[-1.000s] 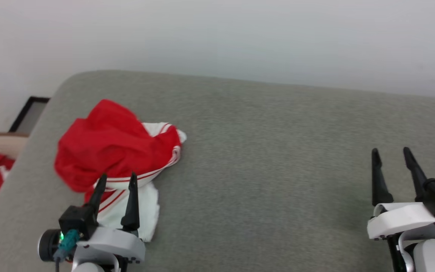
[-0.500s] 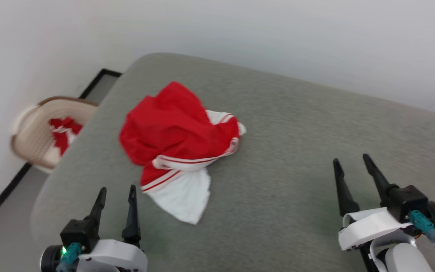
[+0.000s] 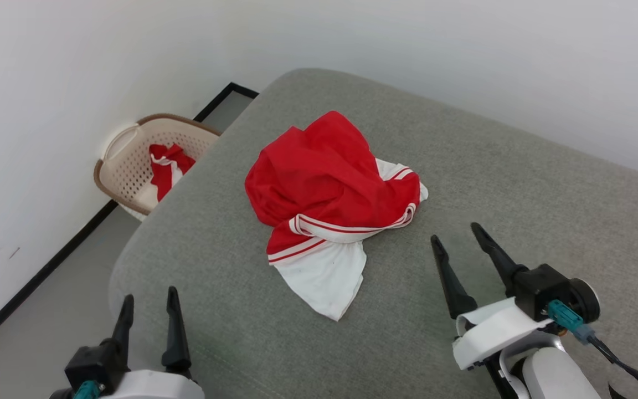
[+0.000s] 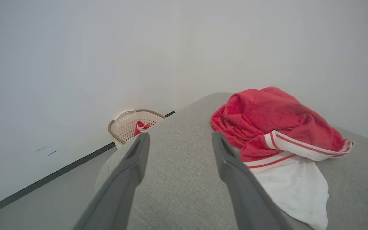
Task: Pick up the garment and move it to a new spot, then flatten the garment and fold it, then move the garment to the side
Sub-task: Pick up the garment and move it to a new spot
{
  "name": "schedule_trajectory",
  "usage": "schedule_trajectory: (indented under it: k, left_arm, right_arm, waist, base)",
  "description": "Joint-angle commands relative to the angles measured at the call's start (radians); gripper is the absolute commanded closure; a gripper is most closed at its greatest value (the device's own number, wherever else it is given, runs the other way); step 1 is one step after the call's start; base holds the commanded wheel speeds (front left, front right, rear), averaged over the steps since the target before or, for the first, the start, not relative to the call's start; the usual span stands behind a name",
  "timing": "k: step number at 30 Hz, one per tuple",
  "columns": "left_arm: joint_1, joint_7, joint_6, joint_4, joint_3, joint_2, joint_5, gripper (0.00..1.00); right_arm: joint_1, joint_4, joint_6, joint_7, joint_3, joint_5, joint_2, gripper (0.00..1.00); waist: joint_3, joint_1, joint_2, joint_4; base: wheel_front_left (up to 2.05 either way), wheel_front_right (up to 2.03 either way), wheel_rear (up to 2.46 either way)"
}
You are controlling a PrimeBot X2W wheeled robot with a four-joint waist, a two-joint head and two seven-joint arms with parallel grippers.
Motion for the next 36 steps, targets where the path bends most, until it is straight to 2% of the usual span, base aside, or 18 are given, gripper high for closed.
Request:
schedule_trajectory:
  k: [1,6,12,23,28,33,34,36]
  left_arm:
    - [0.007,0.000,0.007,-0.009,-0.002,-0.002,-0.006,0.00]
    - [0.011,0.000,0.013,-0.020,-0.018,-0.002,-0.015,0.00]
    - [-0.025,0.000,-0.022,0.014,-0.046,-0.001,0.015,0.00]
    - [-0.167,0.000,-0.092,0.074,-0.052,0.010,0.066,0.00]
    - [-0.323,0.000,-0.122,0.130,-0.080,0.070,0.068,0.00]
    - [-0.533,0.024,-0.131,0.276,-0.138,0.169,0.028,0.00]
    - [-0.533,0.024,-0.131,0.276,-0.138,0.169,0.028,0.00]
    - [-0.602,0.094,-0.130,0.362,-0.204,0.209,-0.016,0.00]
  right_arm:
    - [-0.011,0.003,-0.001,-0.005,0.005,0.008,-0.001,0.00]
    - [-0.021,0.007,-0.001,-0.005,0.016,0.011,-0.005,0.00]
    - [0.017,-0.015,-0.001,-0.005,-0.031,0.001,-0.015,0.00]
    - [-0.001,-0.056,-0.001,-0.005,-0.140,-0.012,-0.032,0.00]
    - [-0.011,-0.075,-0.001,-0.005,-0.159,-0.017,-0.039,0.00]
    - [-0.025,-0.086,-0.001,-0.003,-0.151,-0.019,-0.032,0.00]
    - [-0.025,-0.086,-0.001,-0.003,-0.151,-0.019,-0.032,0.00]
    - [-0.029,-0.090,-0.001,-0.003,-0.147,-0.020,-0.027,0.00]
  waist:
    - [0.007,0.0000,0.0000,0.005]
    - [0.009,0.0000,0.0000,0.003]
    - [-0.004,0.0000,0.0000,-0.008]
    - [0.036,0.0000,0.0000,-0.164]
    - [0.078,0.0000,0.0000,-0.239]
    - [0.114,0.0000,0.0000,-0.323]
    - [0.114,0.0000,0.0000,-0.323]
    - [0.128,0.0000,0.0000,-0.353]
  base:
    - [0.00,0.00,0.00]
    - [0.00,0.00,0.00]
    - [0.00,0.00,0.00]
    - [0.00,0.00,0.00]
    - [0.00,0.00,0.00]
    - [0.00,0.00,0.00]
    - [0.00,0.00,0.00]
    - [0.00,0.00,0.00]
